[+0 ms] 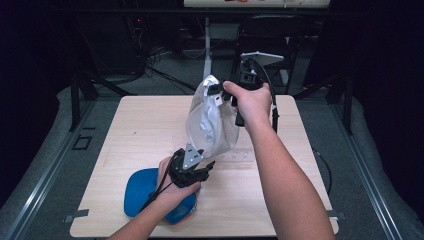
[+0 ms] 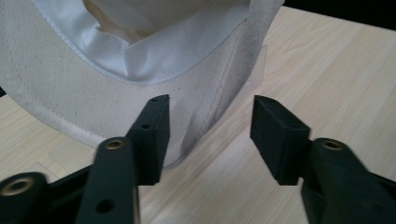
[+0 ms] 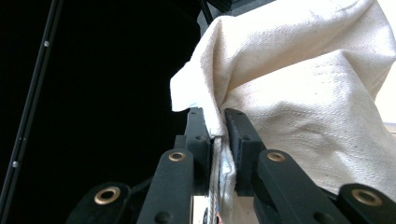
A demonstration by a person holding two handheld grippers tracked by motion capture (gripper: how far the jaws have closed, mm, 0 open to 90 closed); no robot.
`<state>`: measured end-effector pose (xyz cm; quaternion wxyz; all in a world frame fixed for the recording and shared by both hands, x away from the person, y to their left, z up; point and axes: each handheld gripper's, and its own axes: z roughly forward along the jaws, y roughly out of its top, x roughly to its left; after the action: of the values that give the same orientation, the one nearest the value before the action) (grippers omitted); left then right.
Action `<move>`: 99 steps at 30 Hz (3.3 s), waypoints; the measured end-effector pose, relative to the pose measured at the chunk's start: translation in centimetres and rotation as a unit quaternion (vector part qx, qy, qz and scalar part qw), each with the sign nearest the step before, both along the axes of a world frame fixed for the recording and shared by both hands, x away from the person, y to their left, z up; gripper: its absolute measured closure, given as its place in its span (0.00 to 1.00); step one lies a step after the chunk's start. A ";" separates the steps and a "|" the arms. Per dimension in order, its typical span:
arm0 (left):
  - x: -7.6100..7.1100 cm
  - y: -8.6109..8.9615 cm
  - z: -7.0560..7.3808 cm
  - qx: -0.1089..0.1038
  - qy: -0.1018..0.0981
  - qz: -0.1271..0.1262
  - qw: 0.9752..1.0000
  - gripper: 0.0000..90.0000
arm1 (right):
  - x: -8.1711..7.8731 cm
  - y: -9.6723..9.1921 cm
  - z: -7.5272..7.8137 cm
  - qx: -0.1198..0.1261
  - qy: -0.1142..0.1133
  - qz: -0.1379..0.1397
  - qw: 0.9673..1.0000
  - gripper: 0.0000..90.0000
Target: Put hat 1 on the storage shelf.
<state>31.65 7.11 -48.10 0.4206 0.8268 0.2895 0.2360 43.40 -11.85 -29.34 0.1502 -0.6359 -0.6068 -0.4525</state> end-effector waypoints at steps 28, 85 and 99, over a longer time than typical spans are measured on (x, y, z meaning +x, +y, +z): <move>3.1 7.1 1.2 -0.049 0.021 -0.048 0.997 0.91 | 0.2 0.5 -0.1 -0.007 -0.006 0.000 1.000 0.90; 3.0 9.3 -4.6 -0.061 0.078 0.024 0.995 0.94 | 1.3 3.1 -5.7 -0.057 0.014 0.030 0.998 0.85; 2.1 9.7 -3.9 -0.069 0.069 0.037 0.995 0.79 | -1.9 -0.3 -4.3 -0.052 -0.110 0.047 0.991 0.67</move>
<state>33.78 16.80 -51.99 0.4463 0.7991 0.3638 0.1730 41.48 -12.15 -33.62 0.0703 -0.5598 -0.6717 -0.4801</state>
